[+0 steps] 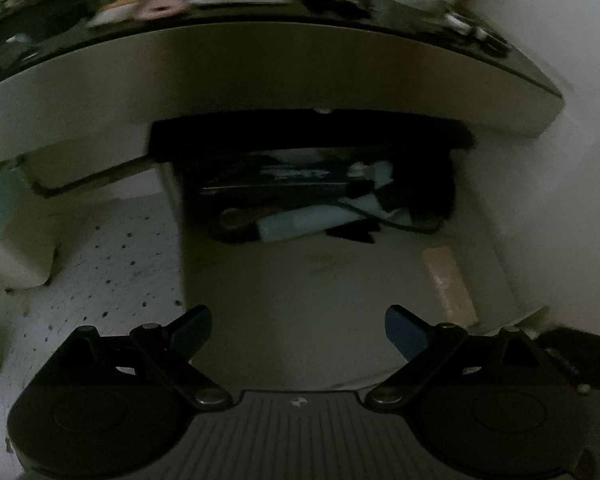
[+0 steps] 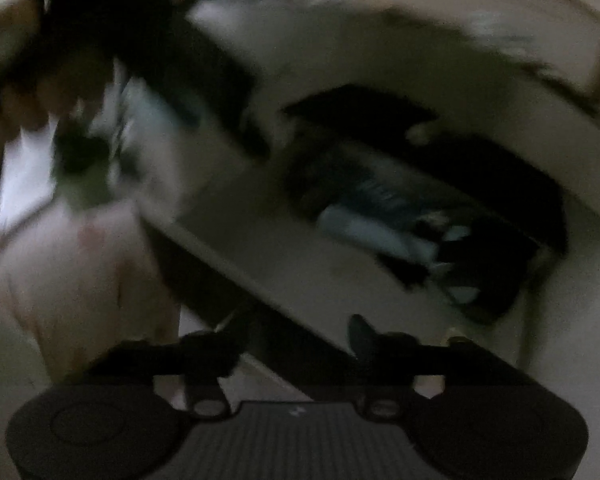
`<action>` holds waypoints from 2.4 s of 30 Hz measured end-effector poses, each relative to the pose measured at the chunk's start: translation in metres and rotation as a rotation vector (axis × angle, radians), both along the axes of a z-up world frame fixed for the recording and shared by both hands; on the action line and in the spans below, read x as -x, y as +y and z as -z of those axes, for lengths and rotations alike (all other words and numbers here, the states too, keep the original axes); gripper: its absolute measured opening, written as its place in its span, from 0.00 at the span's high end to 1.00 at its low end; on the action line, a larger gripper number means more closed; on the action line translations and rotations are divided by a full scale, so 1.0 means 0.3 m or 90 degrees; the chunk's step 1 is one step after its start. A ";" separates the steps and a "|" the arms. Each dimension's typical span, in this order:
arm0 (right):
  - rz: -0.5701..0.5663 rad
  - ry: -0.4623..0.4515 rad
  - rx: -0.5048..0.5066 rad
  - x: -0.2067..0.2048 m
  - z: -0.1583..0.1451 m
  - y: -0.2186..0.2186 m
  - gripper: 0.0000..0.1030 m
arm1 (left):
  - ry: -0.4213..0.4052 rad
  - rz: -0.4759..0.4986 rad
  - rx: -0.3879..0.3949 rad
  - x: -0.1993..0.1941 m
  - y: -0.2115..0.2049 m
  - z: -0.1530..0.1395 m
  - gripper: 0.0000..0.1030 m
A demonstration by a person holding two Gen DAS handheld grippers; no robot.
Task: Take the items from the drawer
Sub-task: 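Reach the left tool into the drawer toward the tan wrapped bar while the right tool holds the handle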
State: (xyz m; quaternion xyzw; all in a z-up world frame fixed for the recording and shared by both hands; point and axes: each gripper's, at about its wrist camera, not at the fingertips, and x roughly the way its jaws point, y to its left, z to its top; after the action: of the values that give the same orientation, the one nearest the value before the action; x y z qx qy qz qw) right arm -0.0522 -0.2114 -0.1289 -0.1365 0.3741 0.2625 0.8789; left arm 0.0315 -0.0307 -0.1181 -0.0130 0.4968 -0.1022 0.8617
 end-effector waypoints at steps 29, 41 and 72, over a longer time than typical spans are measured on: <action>0.360 -0.046 -0.220 0.324 -0.121 -0.418 0.32 | 0.229 0.214 -0.113 -0.292 -0.645 0.331 0.10; 0.403 -0.071 -0.260 0.393 -0.153 -0.449 0.32 | 0.288 0.182 -0.088 -0.372 -0.742 0.432 0.10; 0.419 -0.065 -0.315 0.407 -0.164 -0.467 0.32 | 0.352 -0.122 0.089 -0.473 -0.674 0.663 0.00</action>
State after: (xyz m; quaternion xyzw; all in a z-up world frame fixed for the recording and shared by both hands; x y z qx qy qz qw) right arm -0.1744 -0.3515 -0.0798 0.1926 0.2793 0.0425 0.9397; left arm 0.1735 -0.2327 -0.3171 -0.1464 0.7009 -0.0473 0.6965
